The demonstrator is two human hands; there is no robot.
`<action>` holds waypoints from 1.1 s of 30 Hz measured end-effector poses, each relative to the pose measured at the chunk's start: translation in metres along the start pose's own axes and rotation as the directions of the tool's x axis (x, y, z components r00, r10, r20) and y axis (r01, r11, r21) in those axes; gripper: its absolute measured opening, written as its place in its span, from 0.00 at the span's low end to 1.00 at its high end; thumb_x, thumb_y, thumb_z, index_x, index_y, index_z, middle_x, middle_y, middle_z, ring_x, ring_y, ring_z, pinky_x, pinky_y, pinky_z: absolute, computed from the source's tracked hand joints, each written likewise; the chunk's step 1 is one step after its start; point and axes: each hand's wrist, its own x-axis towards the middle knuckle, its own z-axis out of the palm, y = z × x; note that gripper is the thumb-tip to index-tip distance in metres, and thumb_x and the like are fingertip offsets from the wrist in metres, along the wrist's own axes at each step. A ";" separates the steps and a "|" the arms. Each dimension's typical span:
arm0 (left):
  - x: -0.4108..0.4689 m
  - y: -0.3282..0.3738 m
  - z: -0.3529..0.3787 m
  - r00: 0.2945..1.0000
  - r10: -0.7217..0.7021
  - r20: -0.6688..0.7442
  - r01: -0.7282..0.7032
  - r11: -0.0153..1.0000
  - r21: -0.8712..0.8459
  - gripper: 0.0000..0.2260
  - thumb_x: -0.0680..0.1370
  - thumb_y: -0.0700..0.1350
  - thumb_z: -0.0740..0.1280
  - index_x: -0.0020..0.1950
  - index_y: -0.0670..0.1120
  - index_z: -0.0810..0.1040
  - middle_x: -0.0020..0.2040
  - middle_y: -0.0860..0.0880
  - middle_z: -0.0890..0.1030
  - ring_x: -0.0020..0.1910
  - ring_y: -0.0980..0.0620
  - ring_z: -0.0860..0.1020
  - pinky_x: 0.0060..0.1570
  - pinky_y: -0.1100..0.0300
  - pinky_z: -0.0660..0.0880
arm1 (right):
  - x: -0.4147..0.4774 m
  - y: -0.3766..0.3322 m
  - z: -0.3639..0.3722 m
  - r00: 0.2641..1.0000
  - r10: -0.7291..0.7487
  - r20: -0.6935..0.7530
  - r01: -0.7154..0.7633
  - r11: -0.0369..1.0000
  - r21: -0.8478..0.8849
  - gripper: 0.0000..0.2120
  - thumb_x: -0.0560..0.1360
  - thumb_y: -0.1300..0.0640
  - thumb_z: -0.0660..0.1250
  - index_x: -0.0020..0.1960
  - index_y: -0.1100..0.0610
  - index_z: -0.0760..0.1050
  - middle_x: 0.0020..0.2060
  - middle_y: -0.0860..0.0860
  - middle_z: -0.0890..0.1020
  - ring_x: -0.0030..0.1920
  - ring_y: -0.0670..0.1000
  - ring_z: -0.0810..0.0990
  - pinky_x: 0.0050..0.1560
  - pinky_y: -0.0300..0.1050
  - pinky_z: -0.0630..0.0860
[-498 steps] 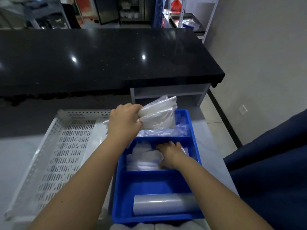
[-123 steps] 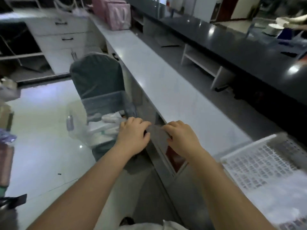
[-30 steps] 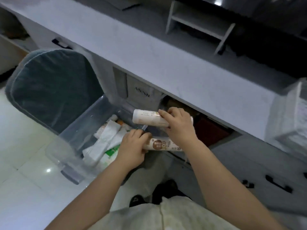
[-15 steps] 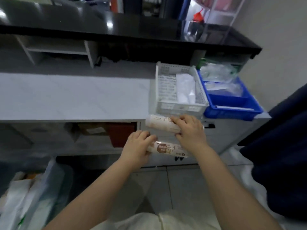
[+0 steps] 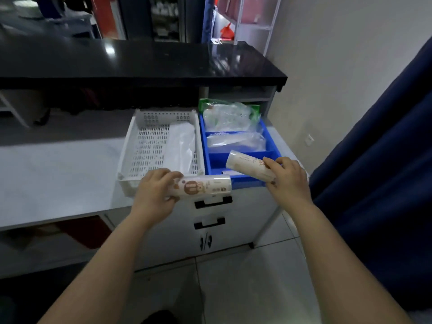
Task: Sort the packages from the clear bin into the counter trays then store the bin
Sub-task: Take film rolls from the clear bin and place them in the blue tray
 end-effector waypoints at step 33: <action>0.224 0.014 0.122 0.998 -0.043 0.048 0.042 0.998 0.037 0.26 0.63 0.41 0.76 0.61 0.49 0.77 0.55 0.47 0.77 0.54 0.45 0.72 0.53 0.51 0.69 | 0.152 0.056 0.106 0.643 -0.471 0.604 0.421 0.876 0.235 0.20 0.70 0.38 0.67 0.57 0.47 0.78 0.62 0.47 0.67 0.60 0.52 0.63 0.64 0.51 0.64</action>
